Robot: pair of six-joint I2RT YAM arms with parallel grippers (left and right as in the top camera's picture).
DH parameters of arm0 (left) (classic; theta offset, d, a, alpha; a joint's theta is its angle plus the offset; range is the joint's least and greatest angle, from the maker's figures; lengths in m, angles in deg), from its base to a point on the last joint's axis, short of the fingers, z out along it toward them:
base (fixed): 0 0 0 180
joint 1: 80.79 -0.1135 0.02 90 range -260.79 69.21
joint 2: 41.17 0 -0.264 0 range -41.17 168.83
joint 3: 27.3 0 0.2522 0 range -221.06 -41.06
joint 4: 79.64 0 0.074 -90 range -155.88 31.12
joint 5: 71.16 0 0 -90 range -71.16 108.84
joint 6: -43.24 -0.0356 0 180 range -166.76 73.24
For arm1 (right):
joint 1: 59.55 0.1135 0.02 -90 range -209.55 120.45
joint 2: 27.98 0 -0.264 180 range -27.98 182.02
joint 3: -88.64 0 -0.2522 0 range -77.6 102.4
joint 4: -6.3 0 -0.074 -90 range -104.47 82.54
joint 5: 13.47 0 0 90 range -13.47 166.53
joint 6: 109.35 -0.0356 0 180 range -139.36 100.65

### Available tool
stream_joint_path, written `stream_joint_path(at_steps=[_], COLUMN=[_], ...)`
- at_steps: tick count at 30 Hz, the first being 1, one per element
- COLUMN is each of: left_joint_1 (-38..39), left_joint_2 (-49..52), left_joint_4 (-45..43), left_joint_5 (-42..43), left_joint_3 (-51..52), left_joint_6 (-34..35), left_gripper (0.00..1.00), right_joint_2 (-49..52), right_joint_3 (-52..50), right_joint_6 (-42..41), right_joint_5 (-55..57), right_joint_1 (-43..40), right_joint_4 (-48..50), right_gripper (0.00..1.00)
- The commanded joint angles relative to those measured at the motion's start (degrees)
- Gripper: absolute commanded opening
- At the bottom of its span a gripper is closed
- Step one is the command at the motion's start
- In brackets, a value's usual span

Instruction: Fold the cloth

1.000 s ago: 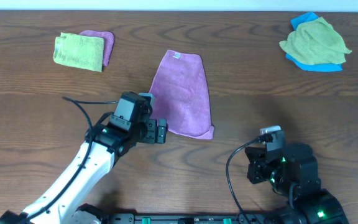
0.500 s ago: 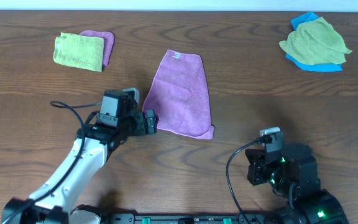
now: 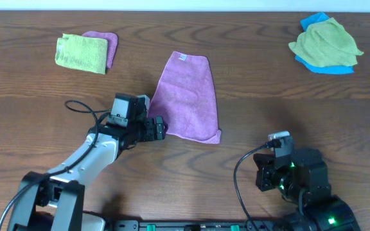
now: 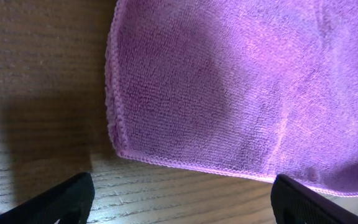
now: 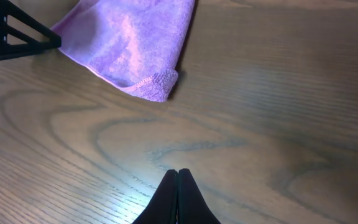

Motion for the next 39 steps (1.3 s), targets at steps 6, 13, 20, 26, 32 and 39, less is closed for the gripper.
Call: stream_joint_path(at_steps=[6, 13, 20, 26, 32, 39], left_joint_1=[-0.13, -0.28, -2.43, -4.37, -4.37, -4.37], left_joint_2=[2.47, 4.26, 5.22, 5.33, 5.55, 8.83], left_joint_4=[-3.19, -3.91, -5.27, -6.23, -7.32, -8.72], left_joint_5=[-0.98, -2.71, -2.82, -2.82, -1.62, 1.79], left_joint_3=[0.2, 0.2, 0.2, 0.2, 0.2, 0.2], left_joint_6=[0.26, 0.24, 0.24, 0.22, 0.28, 1.57], left_gripper=[0.81, 0.72, 0.56, 0.49, 0.4, 0.35], right_joint_2=[-0.02, -0.02, -0.02, -0.02, 0.02, 0.02], right_joint_3=[0.33, 0.33, 0.33, 0.33, 0.33, 0.33], right_joint_6=[0.85, 0.83, 0.83, 0.83, 0.83, 0.83], right_joint_5=[-0.26, -0.26, -0.28, -0.28, -0.26, -0.26], right_joint_1=[0.28, 0.28, 0.28, 0.28, 0.28, 0.28], right_joint_4=[-0.26, -0.24, -0.26, -0.24, -0.22, -0.22], right_gripper=[0.01, 0.01, 0.01, 0.01, 0.01, 0.02])
